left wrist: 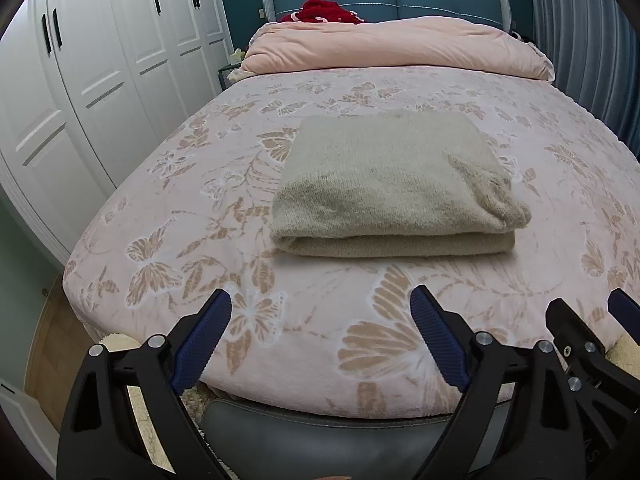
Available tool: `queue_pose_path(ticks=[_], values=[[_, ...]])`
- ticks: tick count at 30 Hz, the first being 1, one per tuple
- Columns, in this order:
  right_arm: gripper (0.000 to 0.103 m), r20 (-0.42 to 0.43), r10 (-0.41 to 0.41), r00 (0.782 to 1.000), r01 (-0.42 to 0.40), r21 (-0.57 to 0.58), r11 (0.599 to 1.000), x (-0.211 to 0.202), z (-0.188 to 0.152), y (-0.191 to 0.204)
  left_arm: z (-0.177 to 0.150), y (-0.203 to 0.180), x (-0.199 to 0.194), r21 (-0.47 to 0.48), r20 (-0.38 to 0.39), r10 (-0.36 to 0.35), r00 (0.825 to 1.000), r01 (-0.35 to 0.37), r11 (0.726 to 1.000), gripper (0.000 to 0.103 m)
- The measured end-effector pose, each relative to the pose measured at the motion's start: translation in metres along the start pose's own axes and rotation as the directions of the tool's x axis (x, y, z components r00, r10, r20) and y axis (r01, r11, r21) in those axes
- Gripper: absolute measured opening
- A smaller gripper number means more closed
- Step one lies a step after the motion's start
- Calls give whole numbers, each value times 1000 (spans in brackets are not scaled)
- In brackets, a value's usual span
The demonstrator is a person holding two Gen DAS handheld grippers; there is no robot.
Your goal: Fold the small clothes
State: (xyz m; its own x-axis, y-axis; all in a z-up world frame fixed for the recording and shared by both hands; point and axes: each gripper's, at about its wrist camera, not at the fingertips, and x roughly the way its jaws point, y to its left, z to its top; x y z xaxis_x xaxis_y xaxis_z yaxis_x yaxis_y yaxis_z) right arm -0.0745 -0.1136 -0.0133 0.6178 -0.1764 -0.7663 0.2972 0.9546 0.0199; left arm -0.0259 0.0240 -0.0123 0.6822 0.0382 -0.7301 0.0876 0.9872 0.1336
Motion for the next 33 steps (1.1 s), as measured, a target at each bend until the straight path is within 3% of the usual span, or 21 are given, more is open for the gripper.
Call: queue_pose_path(ticks=[33], values=[[72,-2,-1,1000,1,-5,1000,1,-2,3,-2,5,4,-21,-14,-16,1000,16,1000,87]])
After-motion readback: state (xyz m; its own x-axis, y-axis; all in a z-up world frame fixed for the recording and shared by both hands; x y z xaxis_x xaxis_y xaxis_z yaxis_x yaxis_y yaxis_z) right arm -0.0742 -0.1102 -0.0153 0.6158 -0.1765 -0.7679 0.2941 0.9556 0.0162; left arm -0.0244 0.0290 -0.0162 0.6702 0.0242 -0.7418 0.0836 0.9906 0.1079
